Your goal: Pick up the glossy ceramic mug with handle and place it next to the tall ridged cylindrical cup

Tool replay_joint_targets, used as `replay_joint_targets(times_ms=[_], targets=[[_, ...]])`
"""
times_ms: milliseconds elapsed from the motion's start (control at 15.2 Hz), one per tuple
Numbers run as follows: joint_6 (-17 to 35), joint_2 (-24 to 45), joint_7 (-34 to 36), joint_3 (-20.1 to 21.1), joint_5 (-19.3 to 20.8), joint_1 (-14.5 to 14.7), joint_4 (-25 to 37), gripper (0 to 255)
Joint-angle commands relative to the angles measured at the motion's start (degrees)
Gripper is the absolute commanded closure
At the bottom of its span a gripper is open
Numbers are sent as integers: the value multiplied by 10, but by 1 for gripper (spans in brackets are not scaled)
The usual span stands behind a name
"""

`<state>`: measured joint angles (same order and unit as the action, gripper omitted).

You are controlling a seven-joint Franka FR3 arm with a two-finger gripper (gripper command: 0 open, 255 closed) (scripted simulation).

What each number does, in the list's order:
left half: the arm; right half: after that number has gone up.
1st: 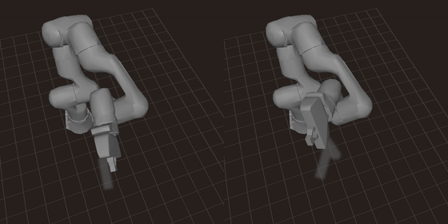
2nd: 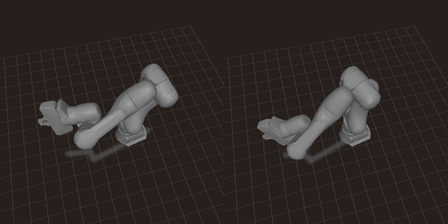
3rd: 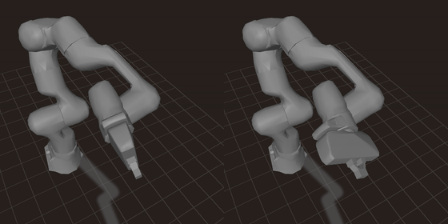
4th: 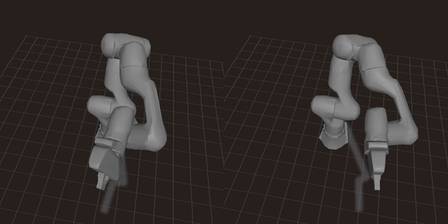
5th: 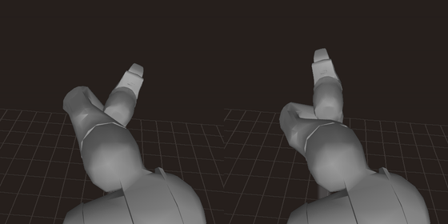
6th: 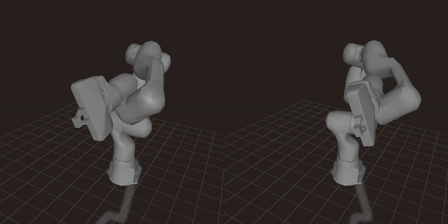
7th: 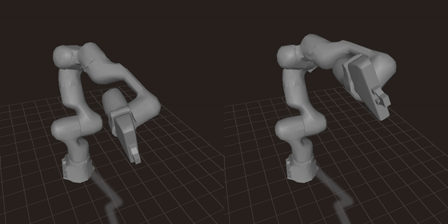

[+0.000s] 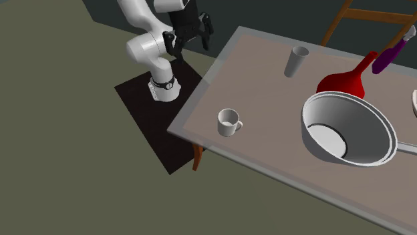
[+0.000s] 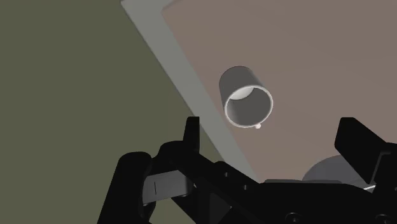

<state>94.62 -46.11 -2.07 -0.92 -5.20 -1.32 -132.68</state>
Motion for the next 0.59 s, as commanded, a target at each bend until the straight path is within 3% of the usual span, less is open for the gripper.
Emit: replay_joint_targets(times_ms=[0,528], targets=[[0,0,0,0,0,0,0,0],[141,99,-25,7,1,10,-63,0]])
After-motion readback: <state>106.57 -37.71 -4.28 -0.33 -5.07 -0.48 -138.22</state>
